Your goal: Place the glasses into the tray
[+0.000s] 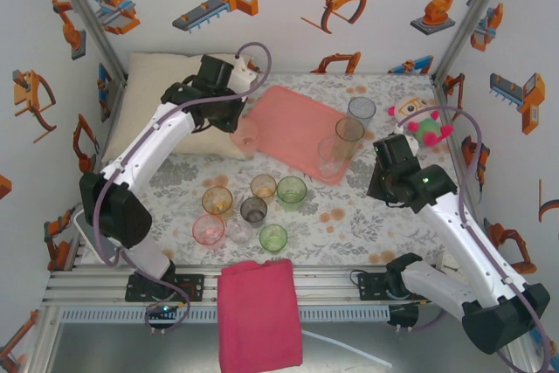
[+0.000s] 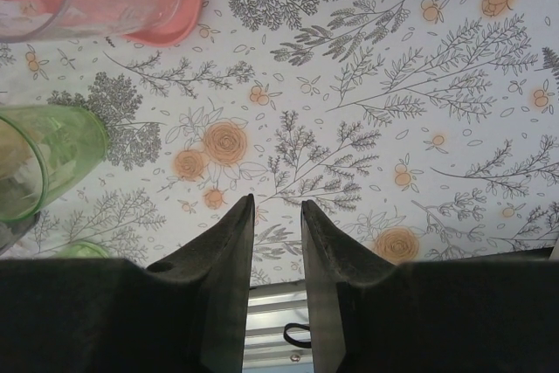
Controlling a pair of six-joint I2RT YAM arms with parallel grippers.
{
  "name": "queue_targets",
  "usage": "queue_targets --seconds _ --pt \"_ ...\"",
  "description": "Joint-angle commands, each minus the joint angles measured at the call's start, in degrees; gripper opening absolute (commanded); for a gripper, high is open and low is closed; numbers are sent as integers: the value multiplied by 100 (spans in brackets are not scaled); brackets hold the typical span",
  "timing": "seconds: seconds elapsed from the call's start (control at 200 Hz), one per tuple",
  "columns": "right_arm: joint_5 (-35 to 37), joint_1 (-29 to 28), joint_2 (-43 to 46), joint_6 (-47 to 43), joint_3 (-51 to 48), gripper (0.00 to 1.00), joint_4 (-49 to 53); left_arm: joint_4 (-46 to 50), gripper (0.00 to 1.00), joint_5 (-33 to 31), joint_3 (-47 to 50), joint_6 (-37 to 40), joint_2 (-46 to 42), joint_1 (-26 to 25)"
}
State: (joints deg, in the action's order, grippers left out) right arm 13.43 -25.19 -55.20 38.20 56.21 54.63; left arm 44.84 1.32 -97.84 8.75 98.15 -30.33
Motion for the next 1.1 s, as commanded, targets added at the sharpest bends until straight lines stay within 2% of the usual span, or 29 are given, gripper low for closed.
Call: queue_targets --seconds 0.0,0.215,0.591,0.886,1.091 --pt "190 40 7 109 -48 30 68 139 10 155 -609 191 519 -58" --pt "335 38 147 240 -88 30 290 145 10 415 -2072 221 1710 -111" --pt "485 40 331 519 -96 30 682 477 10 877 -5184 -3 4012 -344" --pt "519 39 249 601 -135 30 628 -308 11 838 -5280 -8 4462 -651" --pt "351 40 -51 663 -282 30 127 -466 12 878 -5280 -36 4516 -737"
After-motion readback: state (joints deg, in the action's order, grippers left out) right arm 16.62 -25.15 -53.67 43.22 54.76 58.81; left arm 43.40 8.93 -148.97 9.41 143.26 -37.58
